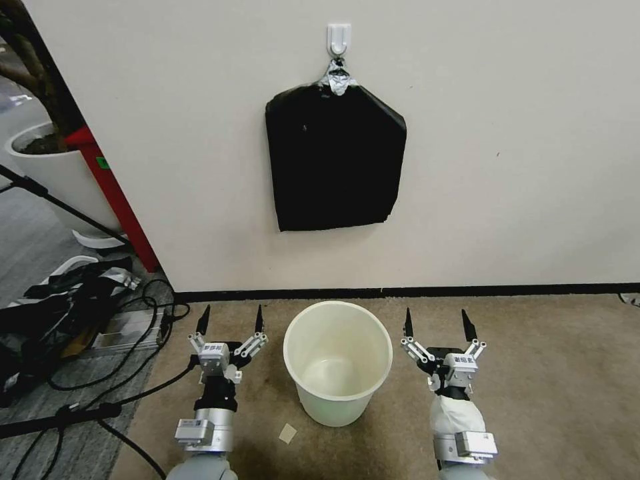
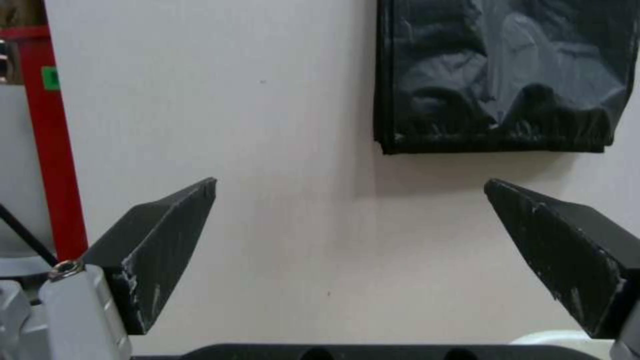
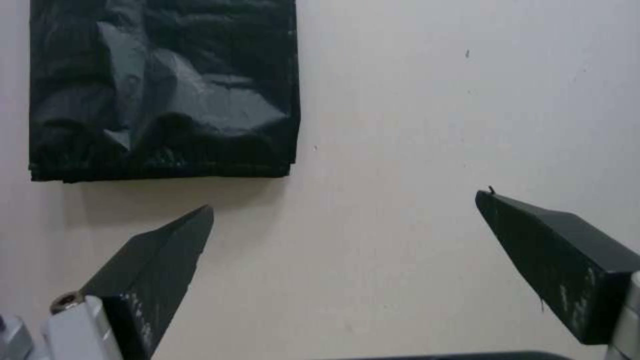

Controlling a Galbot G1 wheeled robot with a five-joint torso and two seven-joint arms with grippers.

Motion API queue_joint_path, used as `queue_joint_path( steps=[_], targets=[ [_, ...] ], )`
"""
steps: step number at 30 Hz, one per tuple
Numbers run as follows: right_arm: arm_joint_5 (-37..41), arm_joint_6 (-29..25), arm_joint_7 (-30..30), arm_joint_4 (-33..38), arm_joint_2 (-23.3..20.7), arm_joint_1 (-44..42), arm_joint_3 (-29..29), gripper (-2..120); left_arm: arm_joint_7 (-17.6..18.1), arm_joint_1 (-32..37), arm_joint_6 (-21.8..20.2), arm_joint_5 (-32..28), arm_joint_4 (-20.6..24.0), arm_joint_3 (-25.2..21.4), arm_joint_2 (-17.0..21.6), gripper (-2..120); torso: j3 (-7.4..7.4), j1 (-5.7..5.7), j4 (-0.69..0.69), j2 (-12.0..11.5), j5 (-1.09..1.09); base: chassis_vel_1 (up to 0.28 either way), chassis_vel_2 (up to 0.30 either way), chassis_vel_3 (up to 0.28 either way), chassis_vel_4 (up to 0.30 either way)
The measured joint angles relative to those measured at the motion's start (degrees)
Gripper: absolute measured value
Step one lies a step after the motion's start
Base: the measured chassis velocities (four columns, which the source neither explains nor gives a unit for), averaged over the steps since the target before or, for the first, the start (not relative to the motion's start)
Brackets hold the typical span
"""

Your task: Place a trash bag onto the trash bin.

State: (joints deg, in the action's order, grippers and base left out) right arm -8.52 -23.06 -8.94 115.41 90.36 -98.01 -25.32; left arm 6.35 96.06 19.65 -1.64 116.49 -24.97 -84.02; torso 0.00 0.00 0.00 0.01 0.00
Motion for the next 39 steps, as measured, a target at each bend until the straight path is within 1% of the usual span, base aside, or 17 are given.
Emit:
queue_joint_path(
  steps=[7, 12, 14, 18, 19, 20, 23, 24, 26, 27, 28, 30, 31, 32, 34, 36, 39],
  targets=[
    [2.6, 0.8, 0.0, -0.3, -1.0, 0.7, 0.1, 100, 0.0, 0.0, -0.2, 0.0, 0.1, 0.4, 0.1, 100, 0.0, 0.0, 0.0, 0.0, 0.0, 0.0, 0.0, 0.0, 0.0],
    [11.8, 4.3, 0.9, -0.2, -4.2, 4.7, 1.7, 100, 0.0, 0.2, -0.4, 0.0, 0.6, 0.9, 0.5, 100, 0.0, 0.0, -0.01, 0.0, 0.0, 0.0, 0.0, 0.0, 0.0],
    [13.3, 5.0, 1.0, -0.1, -4.7, 5.6, 2.0, 100, 0.0, 0.2, -0.4, 0.0, 0.7, 0.9, 0.5, 100, 0.0, 0.0, 0.0, 0.0, 0.0, 0.0, 0.0, 0.0, 0.0],
    [30.4, 12.9, 2.6, 0.6, -9.7, 14.4, 5.2, 100, -0.1, 0.8, -0.5, -0.1, 1.3, 0.9, 0.8, 100, 0.0, 0.0, 0.01, 0.0, 0.0, 0.0, 0.0, 0.0, 0.0],
    [30.4, 12.9, 2.6, 0.6, -9.7, 14.4, 5.2, 100, -0.1, 0.8, -0.5, -0.1, 1.3, 0.9, 0.8, 100, 0.0, 0.0, 0.01, 0.0, 0.0, 0.0, 0.0, 0.0, 0.0],
    [35.0, 15.2, 2.9, 0.7, -10.7, 16.7, 5.9, 100, -0.1, 0.9, -0.5, -0.1, 1.4, 0.8, 0.9, 100, 0.0, 0.0, -0.01, 0.0, 0.01, 0.0, 0.0, 0.0, 0.0],
    [49.3, 21.8, 3.4, 0.6, -13.3, 24.9, 8.2, 100, -0.2, 1.5, -0.5, -0.1, 1.6, 0.2, 1.1, 100, 0.0, 0.0, 0.02, 0.0, 0.0, 0.0, 0.0, 0.0, 0.0],
    [49.3, 21.8, 3.4, 0.6, -13.3, 24.9, 8.2, 100, -0.2, 1.5, -0.5, -0.1, 1.6, 0.2, 1.1, 100, 0.0, 0.0, 0.02, 0.0, 0.0, 0.0, 0.0, 0.0, 0.0],
    [59.5, 25.8, 3.0, 0.5, -14.0, 29.9, 9.4, 100, -0.2, 2.2, -0.5, -0.2, 2.1, -0.1, 1.1, 100, 0.01, 0.0, 0.01, 0.0, 0.01, 0.0, 0.0, 0.0, 0.0],
    [64.6, 27.5, 2.6, 0.5, -13.9, 32.1, 9.8, 100, -0.2, 2.6, -0.4, -0.2, 2.3, -0.2, 1.1, 100, 0.01, 0.0, 0.0, 0.0, -0.01, 0.0, 0.0, 0.0, 0.0],
    [64.6, 27.5, 2.6, 0.5, -13.9, 32.1, 9.8, 100, -0.2, 2.6, -0.4, -0.2, 2.3, -0.2, 1.1, 100, 0.01, 0.0, 0.0, 0.0, -0.01, 0.0, 0.0, 0.0, 0.0],
    [72.2, 30.0, 2.3, 0.2, -13.2, 35.3, 10.1, 100, -0.2, 3.0, -0.2, -0.2, 2.7, -0.4, 0.9, 100, 0.01, 0.0, 0.0, 0.0, 0.0, 0.0, 0.0, 0.0, 0.0],
    [72.2, 30.0, 2.3, 0.2, -13.2, 35.3, 10.1, 100, -0.2, 3.0, -0.2, -0.2, 2.7, -0.4, 0.9, 100, 0.01, 0.0, 0.0, 0.0, 0.0, 0.0, 0.0, 0.0, 0.0],
    [78.6, 32.4, 2.2, -0.7, -12.2, 38.6, 10.3, 100, -0.2, 3.4, -0.2, -0.2, 3.0, -0.5, 0.8, 100, 0.0, 0.0, -0.01, 0.0, -0.01, 0.0, 0.0, 0.0, 0.0],
    [83.5, 34.0, 2.4, -2.6, -11.1, 42.5, 10.6, 100, -0.2, 3.7, -0.2, -0.1, 3.2, -0.7, 0.7, 100, 0.0, 0.0, 0.0, 0.0, -0.01, 0.0, 0.0, 0.0, 0.0],
    [84.8, 34.5, 2.5, -3.4, -10.7, 43.8, 10.8, 100, -0.1, 3.8, -0.2, -0.1, 3.2, -0.7, 0.6, 100, 0.0, 0.0, -0.01, 0.0, -0.01, 0.0, 0.0, 0.0, 0.0],
    [91.3, 37.3, 3.5, -9.3, -8.1, 52.7, 10.8, 100, 0.1, 4.3, -0.4, 0.1, 3.4, -1.0, 0.4, 100, 0.0, 0.0, 0.01, 0.0, -0.01, 0.0, 0.0, 0.0, 0.0]
  ],
)
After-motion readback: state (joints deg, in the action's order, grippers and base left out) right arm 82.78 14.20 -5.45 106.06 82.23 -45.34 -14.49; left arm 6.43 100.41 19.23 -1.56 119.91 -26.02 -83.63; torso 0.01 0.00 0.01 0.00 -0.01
